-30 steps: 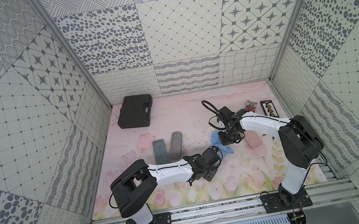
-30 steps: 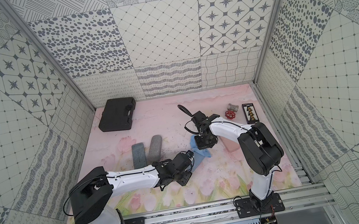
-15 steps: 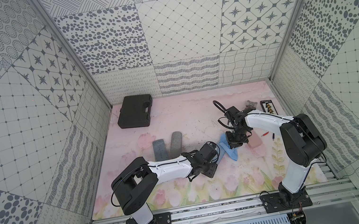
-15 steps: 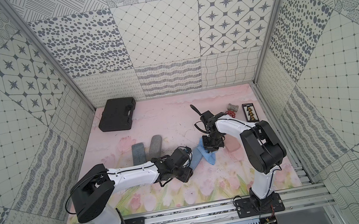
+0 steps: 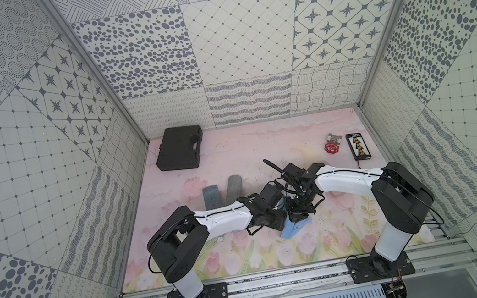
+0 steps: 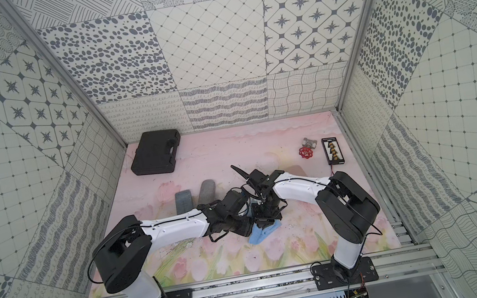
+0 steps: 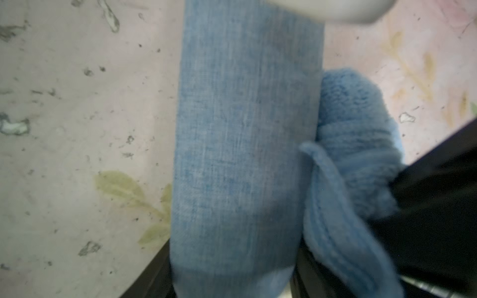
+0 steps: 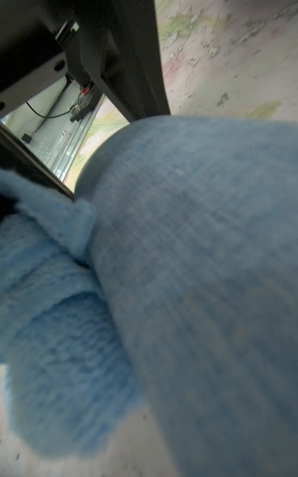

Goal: Wipe the eyeglass case
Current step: Wipe the dirt from the eyeglass case.

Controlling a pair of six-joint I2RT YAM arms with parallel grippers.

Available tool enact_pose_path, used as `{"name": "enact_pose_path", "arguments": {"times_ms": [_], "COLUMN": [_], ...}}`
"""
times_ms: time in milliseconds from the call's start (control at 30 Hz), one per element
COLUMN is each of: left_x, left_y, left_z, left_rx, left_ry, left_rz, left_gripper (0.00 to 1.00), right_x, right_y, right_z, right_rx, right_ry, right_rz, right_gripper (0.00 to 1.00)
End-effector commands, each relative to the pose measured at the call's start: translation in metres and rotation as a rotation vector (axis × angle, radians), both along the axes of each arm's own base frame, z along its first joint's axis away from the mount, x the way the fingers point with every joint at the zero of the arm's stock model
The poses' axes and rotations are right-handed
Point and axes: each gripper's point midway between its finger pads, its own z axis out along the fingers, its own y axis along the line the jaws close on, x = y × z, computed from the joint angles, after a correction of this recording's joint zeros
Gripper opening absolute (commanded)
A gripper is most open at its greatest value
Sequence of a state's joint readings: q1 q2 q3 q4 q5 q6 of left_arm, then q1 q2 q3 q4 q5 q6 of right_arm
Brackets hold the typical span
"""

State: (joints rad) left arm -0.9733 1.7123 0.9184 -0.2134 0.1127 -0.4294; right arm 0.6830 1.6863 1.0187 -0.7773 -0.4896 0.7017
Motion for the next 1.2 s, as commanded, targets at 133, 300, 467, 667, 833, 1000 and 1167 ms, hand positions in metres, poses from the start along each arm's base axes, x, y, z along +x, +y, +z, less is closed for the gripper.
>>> {"name": "enact_pose_path", "arguments": {"times_ms": [133,300,467,667,833,1000,1167], "left_x": [-0.048,-0.046,-0.045,-0.048,-0.054,-0.058,-0.047], "left_y": [0.024,0.02,0.012,0.01,0.015,0.014,0.007], "left_z": [-0.028,-0.023,-0.015,-0.012,-0.01,-0.004,0.011], "left_rx": [0.063,0.047,-0.008,-0.068,-0.121,-0.243,-0.434], "left_ry": [0.221,0.212,0.237,0.287,0.36,0.481,0.599], "left_rz": [-0.057,-0.066,-0.055,-0.035,-0.029,-0.012,0.033], "left_gripper": [0.03,0.03,0.03,0.03,0.01,0.0,0.0], "right_x": [0.078,0.079,0.062,0.084,0.121,0.134,0.114], "right_y": [0.033,-0.035,-0.027,-0.096,-0.153,-0.146,-0.138], "right_z": [0.127,0.068,0.037,-0.022,0.005,0.048,0.041], "right_rx": [0.61,0.137,0.007,-0.267,-0.592,-0.554,-0.476], "right_ry": [-0.224,-0.24,-0.225,-0.192,-0.334,-0.456,-0.428], "right_rz": [-0.14,-0.118,-0.002,-0.032,0.037,0.074,0.137], "right_gripper": [0.0,0.0,0.0,0.0,0.0,0.0,0.0]}}
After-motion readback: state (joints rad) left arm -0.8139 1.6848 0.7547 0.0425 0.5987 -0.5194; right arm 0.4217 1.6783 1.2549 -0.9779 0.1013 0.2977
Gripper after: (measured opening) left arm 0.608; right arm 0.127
